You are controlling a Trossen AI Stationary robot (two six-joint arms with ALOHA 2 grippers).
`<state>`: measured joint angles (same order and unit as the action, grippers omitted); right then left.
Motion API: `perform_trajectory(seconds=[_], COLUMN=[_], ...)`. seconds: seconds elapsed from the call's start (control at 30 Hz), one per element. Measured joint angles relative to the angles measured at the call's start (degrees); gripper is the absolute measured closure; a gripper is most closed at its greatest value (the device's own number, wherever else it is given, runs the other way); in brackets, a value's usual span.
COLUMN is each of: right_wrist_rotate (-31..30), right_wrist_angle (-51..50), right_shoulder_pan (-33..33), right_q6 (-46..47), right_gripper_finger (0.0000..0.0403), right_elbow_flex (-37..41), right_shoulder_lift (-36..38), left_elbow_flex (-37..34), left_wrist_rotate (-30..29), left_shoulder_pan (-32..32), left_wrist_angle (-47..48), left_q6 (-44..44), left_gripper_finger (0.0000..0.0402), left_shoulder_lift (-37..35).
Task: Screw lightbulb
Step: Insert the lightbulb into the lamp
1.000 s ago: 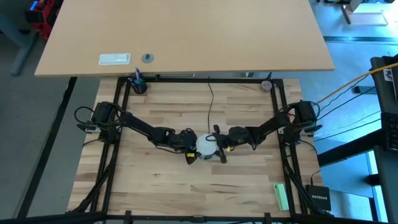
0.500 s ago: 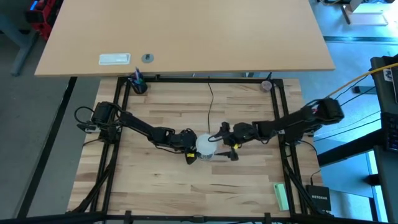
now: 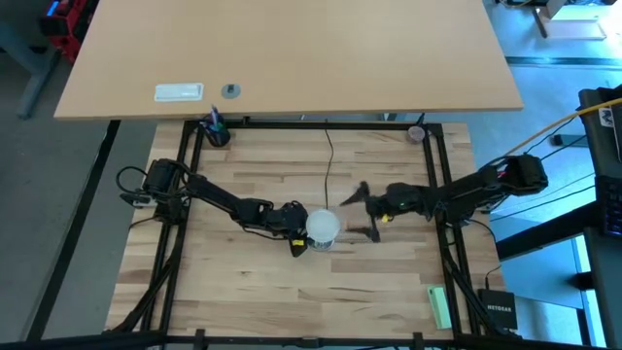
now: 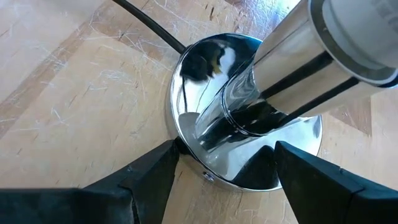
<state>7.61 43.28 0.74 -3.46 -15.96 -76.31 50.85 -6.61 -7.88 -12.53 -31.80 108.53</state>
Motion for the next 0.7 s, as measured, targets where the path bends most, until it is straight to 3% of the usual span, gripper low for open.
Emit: perform_trajectory(seconds=[0.1,0.3,0.4,0.6,0.7], right_wrist_rotate=[-3.22,-1.86,-4.04,-9.02,-6.23], right_wrist_angle=[4.85,2.79,3.51,2.77,3.28], right_shoulder_pan=[-0.1,-0.03,-0.01,-0.12,-0.19], right_q6=[5.39,12.54,17.31,20.53,15.89], right_gripper_finger=[0.0009,0.0009,0.0009,0.001,0.0017], right_elbow_flex=[3.22,3.85,2.96,1.31,0.71], right_shoulder_lift=[0.0,0.0,0.04,-1.67,-4.08], left_elbow_flex=[0.0,0.0,0.0,0.0,0.0], left_wrist_rotate=[0.0,0.0,-0.01,-0.02,-0.02], left_shoulder_pan=[0.02,0.04,0.04,0.04,0.04], left_wrist_angle=[-0.04,-0.1,-0.12,-0.13,-0.13], left_q6=[0.32,0.53,0.54,0.43,0.38], left_gripper_finger=[0.0141,0.0141,0.0141,0.0141,0.0141], left_shoulder_lift=[0.0,0.0,0.0,0.0,0.0])
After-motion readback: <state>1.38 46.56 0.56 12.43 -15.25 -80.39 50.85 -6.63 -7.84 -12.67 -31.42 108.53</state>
